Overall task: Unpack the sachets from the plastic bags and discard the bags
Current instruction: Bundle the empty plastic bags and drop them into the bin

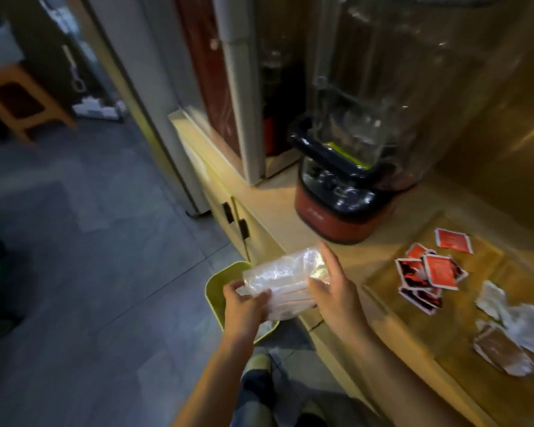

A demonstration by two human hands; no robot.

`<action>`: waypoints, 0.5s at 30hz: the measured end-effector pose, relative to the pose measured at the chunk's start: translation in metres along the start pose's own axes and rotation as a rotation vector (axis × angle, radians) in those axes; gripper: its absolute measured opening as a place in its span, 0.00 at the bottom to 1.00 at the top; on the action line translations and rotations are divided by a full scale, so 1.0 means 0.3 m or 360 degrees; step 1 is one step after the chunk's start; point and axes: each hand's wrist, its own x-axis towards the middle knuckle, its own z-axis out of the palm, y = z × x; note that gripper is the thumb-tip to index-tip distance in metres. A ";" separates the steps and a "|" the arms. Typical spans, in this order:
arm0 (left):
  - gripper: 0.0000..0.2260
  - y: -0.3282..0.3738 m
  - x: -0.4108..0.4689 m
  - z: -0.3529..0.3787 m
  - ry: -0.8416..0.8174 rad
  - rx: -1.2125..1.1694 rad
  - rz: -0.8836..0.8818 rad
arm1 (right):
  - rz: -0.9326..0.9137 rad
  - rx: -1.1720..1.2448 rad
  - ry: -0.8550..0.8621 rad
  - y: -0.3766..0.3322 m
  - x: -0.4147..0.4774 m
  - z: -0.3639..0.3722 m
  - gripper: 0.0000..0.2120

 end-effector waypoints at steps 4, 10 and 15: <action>0.20 0.027 0.079 -0.104 0.0214 0.0054 0.0260 | -0.0050 -0.0207 -0.0127 -0.034 0.099 0.173 0.17; 0.12 0.040 0.246 -0.230 0.0291 0.0365 0.0370 | -0.0063 -0.0276 -0.0207 -0.024 0.248 0.377 0.15; 0.17 -0.004 0.384 -0.267 0.0339 0.0634 0.0451 | -0.0081 -0.0337 -0.0277 0.048 0.346 0.487 0.15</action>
